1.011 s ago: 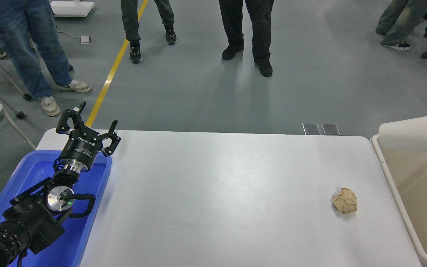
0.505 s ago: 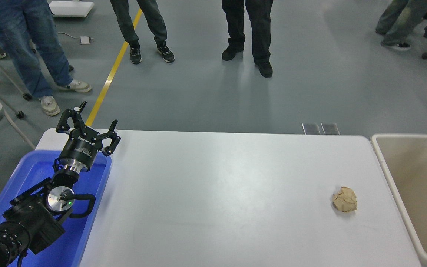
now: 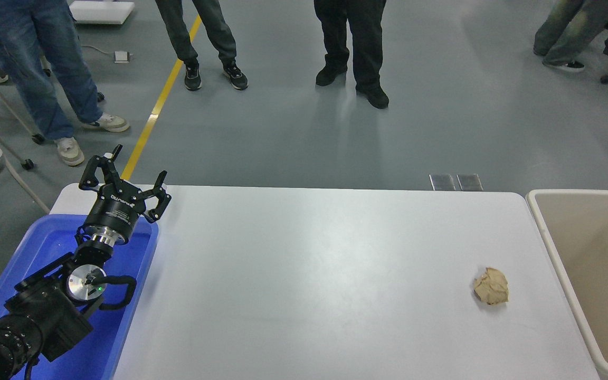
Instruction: Dispose of the paper cup in the dustbin
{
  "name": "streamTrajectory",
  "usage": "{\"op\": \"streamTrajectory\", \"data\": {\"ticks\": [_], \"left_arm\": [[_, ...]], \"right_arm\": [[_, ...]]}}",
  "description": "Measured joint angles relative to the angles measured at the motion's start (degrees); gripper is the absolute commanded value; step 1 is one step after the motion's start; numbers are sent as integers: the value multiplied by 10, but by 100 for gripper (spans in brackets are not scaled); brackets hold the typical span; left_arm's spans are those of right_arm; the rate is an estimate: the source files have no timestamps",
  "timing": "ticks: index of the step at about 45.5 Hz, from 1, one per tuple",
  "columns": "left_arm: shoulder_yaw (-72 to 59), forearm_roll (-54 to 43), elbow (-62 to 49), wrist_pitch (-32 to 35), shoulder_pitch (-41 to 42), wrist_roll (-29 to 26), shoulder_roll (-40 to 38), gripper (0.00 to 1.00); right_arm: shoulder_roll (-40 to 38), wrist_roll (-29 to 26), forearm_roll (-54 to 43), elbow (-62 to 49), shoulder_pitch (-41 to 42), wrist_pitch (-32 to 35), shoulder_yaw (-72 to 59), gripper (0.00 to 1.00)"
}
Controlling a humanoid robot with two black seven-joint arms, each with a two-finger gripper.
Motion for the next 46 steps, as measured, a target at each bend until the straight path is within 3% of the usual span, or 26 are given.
{"op": "streamTrajectory", "data": {"ticks": [7, 15, 28, 46], "left_arm": [[0, 0, 0, 0, 0, 0, 0, 100], [0, 0, 0, 0, 0, 0, 0, 100], [0, 0, 0, 0, 0, 0, -1, 100], [0, 0, 0, 0, 0, 0, -1, 100]], "right_arm": [[34, -83, 62, -6, 6, -22, 40, 0], [67, -134, 91, -9, 12, -35, 74, 0], [112, -184, 109, -9, 25, -78, 102, 0], [142, -208, 114, -8, 37, -143, 115, 0]]}}
